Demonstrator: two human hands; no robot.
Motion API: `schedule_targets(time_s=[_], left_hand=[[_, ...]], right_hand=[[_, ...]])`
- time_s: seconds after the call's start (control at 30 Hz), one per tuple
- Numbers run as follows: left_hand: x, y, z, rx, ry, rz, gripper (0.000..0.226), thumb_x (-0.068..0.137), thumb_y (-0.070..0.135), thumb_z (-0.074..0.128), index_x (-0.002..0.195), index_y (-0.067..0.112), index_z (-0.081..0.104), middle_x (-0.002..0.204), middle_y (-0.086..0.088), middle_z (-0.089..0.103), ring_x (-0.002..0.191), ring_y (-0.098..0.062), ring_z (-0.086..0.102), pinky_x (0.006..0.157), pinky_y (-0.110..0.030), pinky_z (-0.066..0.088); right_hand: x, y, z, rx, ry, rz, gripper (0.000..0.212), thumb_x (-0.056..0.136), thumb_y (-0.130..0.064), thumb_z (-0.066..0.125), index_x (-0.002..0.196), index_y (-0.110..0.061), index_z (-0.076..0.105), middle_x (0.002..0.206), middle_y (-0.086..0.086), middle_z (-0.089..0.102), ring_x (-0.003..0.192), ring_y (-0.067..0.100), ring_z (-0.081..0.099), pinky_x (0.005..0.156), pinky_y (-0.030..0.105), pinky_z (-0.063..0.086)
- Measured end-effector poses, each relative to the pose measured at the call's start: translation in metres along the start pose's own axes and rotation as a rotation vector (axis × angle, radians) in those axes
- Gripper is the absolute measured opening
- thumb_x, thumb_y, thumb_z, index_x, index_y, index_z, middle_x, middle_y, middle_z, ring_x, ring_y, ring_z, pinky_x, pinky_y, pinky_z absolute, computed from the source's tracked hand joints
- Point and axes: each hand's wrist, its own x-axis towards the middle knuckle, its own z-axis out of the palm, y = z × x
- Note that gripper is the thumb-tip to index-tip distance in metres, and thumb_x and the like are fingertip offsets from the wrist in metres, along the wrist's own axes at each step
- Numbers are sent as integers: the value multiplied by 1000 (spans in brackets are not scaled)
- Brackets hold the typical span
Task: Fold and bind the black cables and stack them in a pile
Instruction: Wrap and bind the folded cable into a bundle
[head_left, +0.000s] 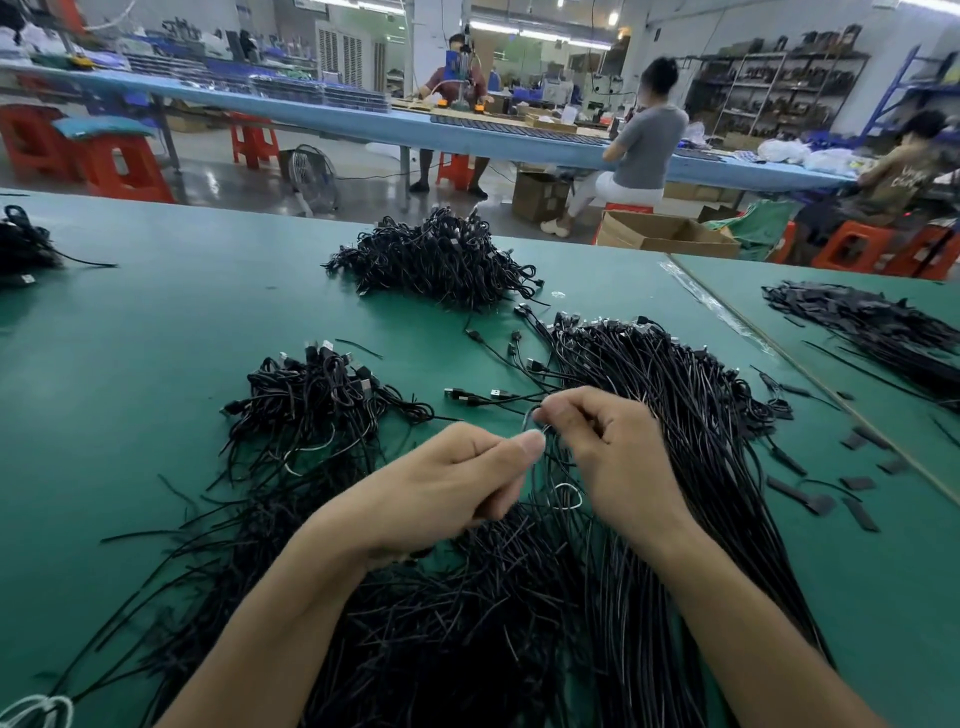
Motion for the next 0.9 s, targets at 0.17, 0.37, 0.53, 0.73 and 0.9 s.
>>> schedule_targets(time_s=[0.17,0.37,0.53,0.73,0.9], left_hand=[[5,-3,8,-575,199,120,49,100,46,46,69,14,67,53,3,42,43,-11,36,40,-20,36],[14,-23,7,-361,504,178,42,96,37,40,107,12,72,98,-7,76,99,-20,72,83,-23,56],[7,-17,13,14,223,-19,43,103,34,40,85,11,72,70,4,73,65,-9,69,61,-24,53],[-6,-6,8,-419,-43,-81,52,102,42,40,67,15,66,44,6,39,34,-7,38,36,-17,28],[-4,-4,1,-872,3,51,38,96,40,51,73,15,67,51,9,47,39,-3,48,37,-15,37]], right_hand=[[-14,-7,9,3,-438,-15,33,102,-27,54,69,-28,60,54,-8,48,48,7,37,44,28,33],[-18,-17,0,-233,-467,-127,23,96,-34,56,82,-22,68,59,-5,57,49,8,46,51,26,37],[-9,-23,-15,-74,-277,-212,18,88,-41,69,72,-33,68,64,-18,62,53,1,54,52,10,37],[2,-13,-14,270,-170,-103,30,79,-52,77,73,-23,72,55,-4,49,52,10,37,48,22,31],[-7,-8,4,237,-308,62,29,92,-49,53,77,-32,70,57,-5,48,53,19,41,47,31,33]])
